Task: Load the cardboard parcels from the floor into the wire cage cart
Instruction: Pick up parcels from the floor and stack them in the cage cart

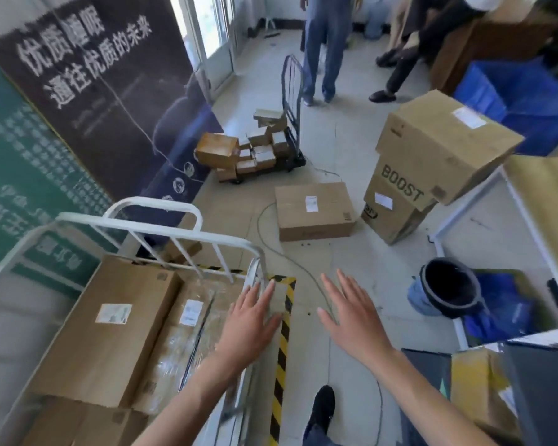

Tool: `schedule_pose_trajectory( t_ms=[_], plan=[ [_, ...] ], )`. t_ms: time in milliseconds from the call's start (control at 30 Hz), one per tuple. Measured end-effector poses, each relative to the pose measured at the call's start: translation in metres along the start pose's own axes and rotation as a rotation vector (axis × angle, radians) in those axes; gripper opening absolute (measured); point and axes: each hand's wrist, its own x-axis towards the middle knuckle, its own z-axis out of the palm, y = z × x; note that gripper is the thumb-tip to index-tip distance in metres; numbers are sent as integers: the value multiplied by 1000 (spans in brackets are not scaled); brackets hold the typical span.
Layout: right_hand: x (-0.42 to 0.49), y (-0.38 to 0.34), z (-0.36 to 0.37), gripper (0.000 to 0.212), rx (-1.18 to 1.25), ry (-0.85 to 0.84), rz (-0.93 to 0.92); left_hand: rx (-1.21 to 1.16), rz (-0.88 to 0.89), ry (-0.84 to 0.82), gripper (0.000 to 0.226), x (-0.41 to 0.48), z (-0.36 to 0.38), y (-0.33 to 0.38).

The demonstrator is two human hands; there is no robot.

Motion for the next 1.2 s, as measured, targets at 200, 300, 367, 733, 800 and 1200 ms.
schedule_pose_trajectory(
  t_ms=[200,300,367,733,800,1200],
  plan=[
    [52,59,-42,68,49,53,25,-48,-9,58,69,84,3,80],
    [76,81,-62,68,68,83,48,-82,-1,58,69,120,6,108],
    [94,93,-75,68,92,97,74,-99,8,35,69,148,7,122],
    [254,140,-128,68,139,109,155,-218,30,-30,66,344,2,151],
    [284,148,-136,68,145,97,189,-234,11,-55,66,382,-5,153],
    [438,186,-181,68,229,131,284,-194,73,-142,65,562,-32,164]
  ],
)
